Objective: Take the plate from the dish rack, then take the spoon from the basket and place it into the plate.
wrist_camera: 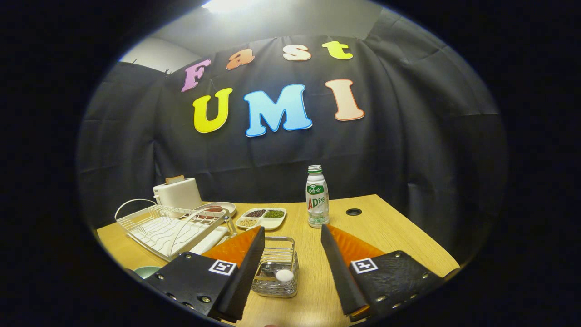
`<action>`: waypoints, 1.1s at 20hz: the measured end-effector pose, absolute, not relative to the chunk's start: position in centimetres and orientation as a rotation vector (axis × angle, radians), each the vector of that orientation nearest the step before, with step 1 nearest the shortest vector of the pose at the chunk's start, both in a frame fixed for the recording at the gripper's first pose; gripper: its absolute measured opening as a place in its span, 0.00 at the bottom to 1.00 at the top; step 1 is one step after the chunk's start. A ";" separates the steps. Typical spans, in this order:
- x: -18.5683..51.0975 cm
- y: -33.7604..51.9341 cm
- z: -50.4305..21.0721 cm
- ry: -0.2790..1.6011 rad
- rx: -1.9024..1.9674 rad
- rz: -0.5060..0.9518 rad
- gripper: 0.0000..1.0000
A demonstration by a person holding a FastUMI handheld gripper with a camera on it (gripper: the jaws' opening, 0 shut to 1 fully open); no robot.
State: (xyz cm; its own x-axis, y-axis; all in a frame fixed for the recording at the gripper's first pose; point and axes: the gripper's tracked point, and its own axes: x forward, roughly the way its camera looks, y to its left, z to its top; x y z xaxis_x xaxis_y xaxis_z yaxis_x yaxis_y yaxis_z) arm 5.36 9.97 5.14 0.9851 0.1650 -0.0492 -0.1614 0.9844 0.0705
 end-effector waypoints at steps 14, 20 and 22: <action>4.7 12.2 7.6 0.097 -0.047 0.198 0.07; 3.1 12.4 13.2 0.087 -0.053 0.163 0.07; 2.4 12.4 15.0 0.089 -0.050 0.153 0.07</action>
State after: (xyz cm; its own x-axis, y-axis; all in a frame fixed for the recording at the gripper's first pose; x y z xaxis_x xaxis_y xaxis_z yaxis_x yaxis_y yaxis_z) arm 2.42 12.37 14.95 0.9844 0.1498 -0.0920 -0.1542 0.9871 -0.0429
